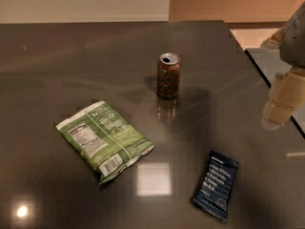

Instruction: Move orange can near rxbar blueberry

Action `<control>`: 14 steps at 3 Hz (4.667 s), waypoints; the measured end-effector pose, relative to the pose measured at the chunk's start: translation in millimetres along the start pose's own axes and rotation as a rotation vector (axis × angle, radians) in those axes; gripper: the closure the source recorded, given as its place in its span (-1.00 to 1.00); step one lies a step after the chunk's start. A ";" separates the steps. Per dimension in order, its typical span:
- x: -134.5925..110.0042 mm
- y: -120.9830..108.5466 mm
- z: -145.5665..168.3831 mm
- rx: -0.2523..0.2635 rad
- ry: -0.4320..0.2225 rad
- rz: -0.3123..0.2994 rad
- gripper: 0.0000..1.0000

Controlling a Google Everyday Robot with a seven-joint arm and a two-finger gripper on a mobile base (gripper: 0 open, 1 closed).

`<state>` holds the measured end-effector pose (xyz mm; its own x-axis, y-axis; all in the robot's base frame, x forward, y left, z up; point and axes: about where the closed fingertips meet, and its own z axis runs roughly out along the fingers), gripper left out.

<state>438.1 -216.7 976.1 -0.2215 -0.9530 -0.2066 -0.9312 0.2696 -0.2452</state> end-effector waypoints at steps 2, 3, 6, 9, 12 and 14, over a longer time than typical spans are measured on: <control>-2.5 -2.7 1.3 0.002 -0.010 0.004 -1.00; -12.2 -13.9 8.4 0.015 -0.051 0.017 -1.00; -66.4 -61.1 65.7 0.009 -0.245 0.061 -1.00; -144.4 -96.9 117.8 -0.040 -0.388 0.094 -1.00; -208.5 -102.6 158.8 -0.109 -0.434 0.105 -0.68; -193.5 -101.3 141.6 -0.087 -0.441 0.103 0.26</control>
Offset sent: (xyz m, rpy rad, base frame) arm 0.0339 0.0153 -0.0085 0.0946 -0.0307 -0.0132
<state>616.3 -40.0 906.8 -0.1877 -0.7671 -0.6134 -0.9359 0.3292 -0.1252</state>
